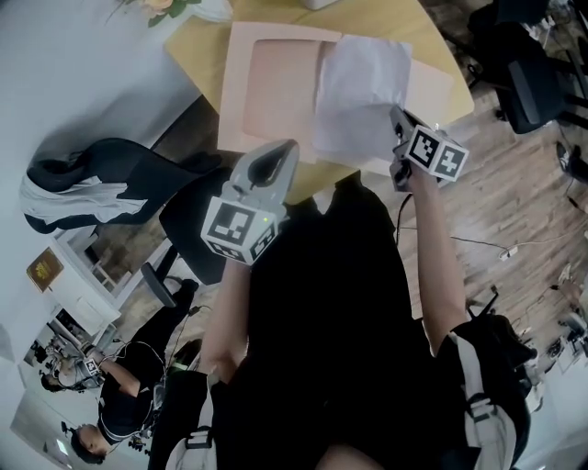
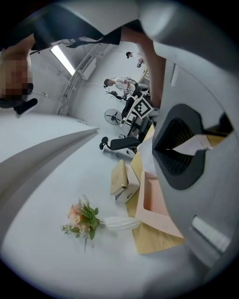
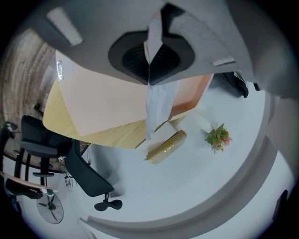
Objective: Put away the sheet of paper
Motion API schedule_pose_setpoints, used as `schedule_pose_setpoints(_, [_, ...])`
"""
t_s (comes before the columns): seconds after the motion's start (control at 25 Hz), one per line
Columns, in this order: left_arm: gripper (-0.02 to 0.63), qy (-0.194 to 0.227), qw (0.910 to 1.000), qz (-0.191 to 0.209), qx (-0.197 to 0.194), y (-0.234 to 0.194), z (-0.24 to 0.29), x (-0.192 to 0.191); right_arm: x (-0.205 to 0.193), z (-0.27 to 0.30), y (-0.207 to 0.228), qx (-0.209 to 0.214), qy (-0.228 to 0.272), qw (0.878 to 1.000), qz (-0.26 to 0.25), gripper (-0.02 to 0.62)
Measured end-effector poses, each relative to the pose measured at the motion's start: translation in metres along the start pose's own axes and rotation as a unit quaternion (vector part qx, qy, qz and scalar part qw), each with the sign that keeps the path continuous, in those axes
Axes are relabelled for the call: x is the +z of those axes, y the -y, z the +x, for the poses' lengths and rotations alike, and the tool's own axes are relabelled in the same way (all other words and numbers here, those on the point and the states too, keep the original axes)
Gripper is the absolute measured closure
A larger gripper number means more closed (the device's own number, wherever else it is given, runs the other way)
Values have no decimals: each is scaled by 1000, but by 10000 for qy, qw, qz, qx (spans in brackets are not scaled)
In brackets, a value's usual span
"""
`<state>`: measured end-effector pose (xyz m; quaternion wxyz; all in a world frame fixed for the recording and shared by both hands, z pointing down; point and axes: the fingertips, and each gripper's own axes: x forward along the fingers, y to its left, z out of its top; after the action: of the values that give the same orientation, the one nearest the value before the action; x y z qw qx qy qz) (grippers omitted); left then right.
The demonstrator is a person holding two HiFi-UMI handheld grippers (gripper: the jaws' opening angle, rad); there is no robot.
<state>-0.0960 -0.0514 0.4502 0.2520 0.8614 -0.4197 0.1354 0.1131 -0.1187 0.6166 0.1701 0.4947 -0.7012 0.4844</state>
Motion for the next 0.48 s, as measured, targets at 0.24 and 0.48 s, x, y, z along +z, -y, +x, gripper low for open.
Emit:
schedule_pose_setpoints(0.24, [598, -14, 10000, -25, -77, -13, -2, 2, -10, 12, -17, 14, -79, 10000, 47, 592])
schedule_pose_setpoints(0.48, [598, -27, 9999, -6, -162, -27, -2, 7, -21, 22, -30, 68, -209, 9997, 69, 592])
